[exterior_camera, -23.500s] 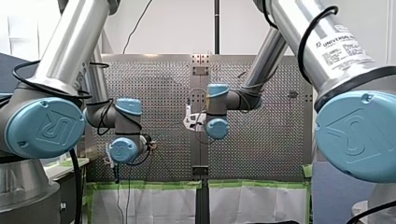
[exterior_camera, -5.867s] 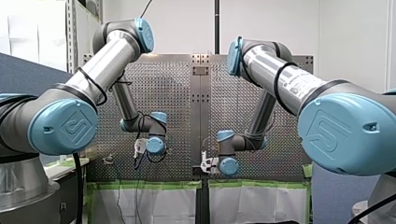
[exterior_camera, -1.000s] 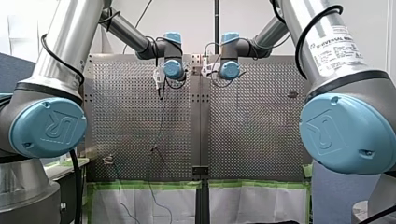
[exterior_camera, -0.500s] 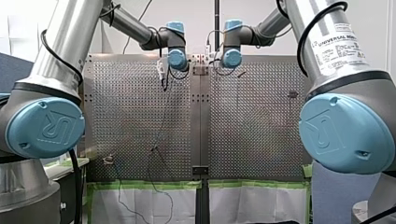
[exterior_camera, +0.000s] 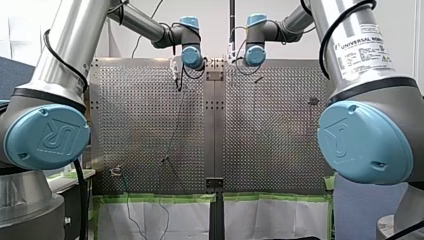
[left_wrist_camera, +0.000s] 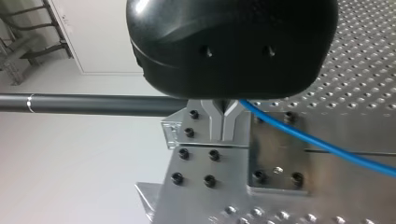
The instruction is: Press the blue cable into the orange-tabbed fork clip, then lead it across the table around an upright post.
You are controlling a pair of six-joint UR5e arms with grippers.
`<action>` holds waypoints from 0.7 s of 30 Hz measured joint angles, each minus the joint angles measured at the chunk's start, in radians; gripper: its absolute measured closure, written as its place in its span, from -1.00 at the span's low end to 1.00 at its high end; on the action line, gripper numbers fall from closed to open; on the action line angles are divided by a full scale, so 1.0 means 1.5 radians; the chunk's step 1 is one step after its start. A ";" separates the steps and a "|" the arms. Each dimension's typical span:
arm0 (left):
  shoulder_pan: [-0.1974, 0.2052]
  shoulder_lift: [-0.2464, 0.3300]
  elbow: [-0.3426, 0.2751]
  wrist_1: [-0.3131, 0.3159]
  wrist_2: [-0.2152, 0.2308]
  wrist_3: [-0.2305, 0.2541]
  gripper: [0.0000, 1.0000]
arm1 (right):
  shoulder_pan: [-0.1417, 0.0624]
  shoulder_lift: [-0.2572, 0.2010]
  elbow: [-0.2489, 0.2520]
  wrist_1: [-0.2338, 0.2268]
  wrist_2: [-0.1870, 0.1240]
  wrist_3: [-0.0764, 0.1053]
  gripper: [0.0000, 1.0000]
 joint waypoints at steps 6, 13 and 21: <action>-0.003 -0.001 0.029 -0.012 0.004 -0.010 1.00 | -0.015 -0.008 0.000 0.008 0.000 0.000 1.00; -0.014 -0.031 0.070 -0.043 0.016 -0.026 1.00 | -0.027 -0.010 0.000 0.018 0.004 -0.001 1.00; -0.036 -0.078 0.118 -0.072 0.020 -0.048 1.00 | -0.043 -0.019 0.000 0.029 0.008 -0.002 1.00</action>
